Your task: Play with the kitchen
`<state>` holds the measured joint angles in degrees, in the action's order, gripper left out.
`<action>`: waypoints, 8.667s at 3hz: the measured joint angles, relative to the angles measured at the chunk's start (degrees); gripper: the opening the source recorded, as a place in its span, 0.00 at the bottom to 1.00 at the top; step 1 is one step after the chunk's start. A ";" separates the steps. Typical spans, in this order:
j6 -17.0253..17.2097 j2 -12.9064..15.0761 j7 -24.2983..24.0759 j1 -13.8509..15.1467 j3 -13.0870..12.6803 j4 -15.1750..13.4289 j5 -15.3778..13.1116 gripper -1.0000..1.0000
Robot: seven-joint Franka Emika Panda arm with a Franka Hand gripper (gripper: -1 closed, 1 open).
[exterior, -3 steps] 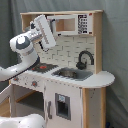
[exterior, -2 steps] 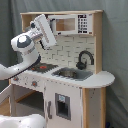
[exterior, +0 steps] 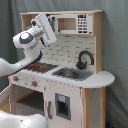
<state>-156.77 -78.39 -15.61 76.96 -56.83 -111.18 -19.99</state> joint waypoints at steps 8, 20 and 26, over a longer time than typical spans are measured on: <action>-1.31 0.19 13.57 -10.85 3.60 -5.49 -0.32 1.00; 21.57 -5.62 36.65 -56.09 -24.69 -3.53 -0.63 1.00; 6.12 -5.09 33.47 -44.16 -39.58 4.58 9.22 1.00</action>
<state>-150.65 -83.49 17.86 32.79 -96.41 -106.59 -10.78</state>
